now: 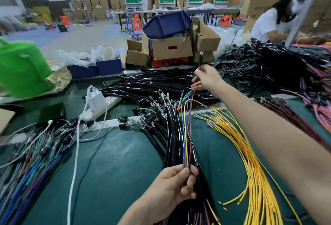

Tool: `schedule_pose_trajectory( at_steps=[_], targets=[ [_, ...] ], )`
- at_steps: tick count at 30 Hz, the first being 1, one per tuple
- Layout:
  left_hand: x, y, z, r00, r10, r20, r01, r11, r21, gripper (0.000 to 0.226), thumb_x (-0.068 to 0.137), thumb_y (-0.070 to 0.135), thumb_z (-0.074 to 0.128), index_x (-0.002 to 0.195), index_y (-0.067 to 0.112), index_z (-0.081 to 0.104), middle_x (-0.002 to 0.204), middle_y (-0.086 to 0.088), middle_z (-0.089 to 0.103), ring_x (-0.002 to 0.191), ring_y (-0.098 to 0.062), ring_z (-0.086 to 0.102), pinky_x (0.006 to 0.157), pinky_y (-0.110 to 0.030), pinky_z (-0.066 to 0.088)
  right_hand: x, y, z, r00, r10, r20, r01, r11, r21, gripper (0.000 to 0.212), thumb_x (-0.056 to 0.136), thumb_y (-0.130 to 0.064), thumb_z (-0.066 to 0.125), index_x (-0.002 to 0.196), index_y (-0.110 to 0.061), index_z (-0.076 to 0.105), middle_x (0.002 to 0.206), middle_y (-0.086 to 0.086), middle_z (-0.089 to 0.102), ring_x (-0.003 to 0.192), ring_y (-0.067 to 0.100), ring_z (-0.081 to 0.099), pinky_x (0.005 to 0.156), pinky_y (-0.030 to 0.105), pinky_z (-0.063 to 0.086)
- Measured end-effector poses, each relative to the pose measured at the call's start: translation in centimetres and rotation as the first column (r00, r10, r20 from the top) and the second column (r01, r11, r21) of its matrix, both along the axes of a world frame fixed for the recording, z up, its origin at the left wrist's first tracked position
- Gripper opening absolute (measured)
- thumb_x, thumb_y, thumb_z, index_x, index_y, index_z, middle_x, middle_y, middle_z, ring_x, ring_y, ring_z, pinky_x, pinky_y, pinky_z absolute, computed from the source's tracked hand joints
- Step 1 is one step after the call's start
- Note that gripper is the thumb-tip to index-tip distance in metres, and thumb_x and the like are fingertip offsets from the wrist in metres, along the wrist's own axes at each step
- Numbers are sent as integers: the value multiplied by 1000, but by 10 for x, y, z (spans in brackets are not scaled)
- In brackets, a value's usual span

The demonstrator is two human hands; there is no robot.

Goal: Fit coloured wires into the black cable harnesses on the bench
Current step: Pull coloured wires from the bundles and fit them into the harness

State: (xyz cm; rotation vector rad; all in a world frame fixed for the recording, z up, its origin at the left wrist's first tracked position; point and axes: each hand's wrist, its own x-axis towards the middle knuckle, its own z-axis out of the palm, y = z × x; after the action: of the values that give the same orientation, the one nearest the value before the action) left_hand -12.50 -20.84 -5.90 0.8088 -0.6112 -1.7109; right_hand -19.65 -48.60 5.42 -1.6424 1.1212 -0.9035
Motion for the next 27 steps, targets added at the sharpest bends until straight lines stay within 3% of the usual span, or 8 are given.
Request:
schedule_pose_trajectory(
  at_steps=[2,5,7,9,12,17,22,27],
  targets=[
    [2,0,-1,1000,-10,-17,10,1000,6,15,91,12,47,92,-1,55,59,-2,51,42,-7,44,57,-27,53,-6,2,-6,985,62,-164,-53,997,56,30,98,-19,51,118,3,51,98,17,56,58,24,66,54,28,58],
    [5,0,-4,999,-11,-46,11,1000,16,18,84,15,65,87,-1,56,58,-6,50,40,-11,47,56,-31,55,-43,-3,-16,866,65,-496,-61,998,24,23,94,-22,56,103,-3,64,90,12,59,52,19,67,39,18,46],
    [4,-2,-5,998,-1,-61,3,1000,31,36,63,18,87,80,-1,62,57,-10,49,38,-14,46,53,-33,55,-85,-13,-23,781,-54,-622,33,998,-45,17,93,-19,55,91,-6,65,84,11,62,49,18,66,39,18,44],
    [2,-3,-4,998,17,-61,-14,999,50,36,59,16,88,78,-1,62,55,-11,49,37,-15,45,51,-34,55,-137,-22,-30,670,-247,-700,191,969,-159,19,90,-13,53,90,-5,70,87,15,67,63,27,69,54,27,54],
    [-1,-4,-5,997,64,-49,-60,996,67,11,78,7,58,82,-3,57,54,-11,48,35,-15,43,50,-33,55,-221,-25,-44,455,-569,-685,469,807,-359,24,89,-13,53,104,-3,69,108,28,64,100,42,62,87,42,50],
    [-1,-8,-9,996,78,-38,-74,994,78,17,79,7,50,74,0,65,55,-13,48,37,-17,46,52,-35,56,-333,-1,-85,227,-635,-738,678,647,-348,28,88,-8,54,113,3,62,118,32,58,110,45,56,90,47,47],
    [-2,-10,-13,997,78,-28,-75,994,76,24,80,7,48,72,5,70,55,-10,50,37,-16,47,53,-34,55,-363,14,-110,167,-586,-793,626,684,-374,30,88,-18,63,108,5,66,113,28,62,105,42,60,86,45,49],
    [-2,-10,-11,995,89,-49,-84,993,85,24,80,5,47,72,2,69,55,-12,49,36,-17,46,51,-34,54,-355,5,-109,155,-608,-779,631,667,-395,28,89,-5,51,113,5,62,116,28,60,108,42,58,88,48,48]
  ],
)
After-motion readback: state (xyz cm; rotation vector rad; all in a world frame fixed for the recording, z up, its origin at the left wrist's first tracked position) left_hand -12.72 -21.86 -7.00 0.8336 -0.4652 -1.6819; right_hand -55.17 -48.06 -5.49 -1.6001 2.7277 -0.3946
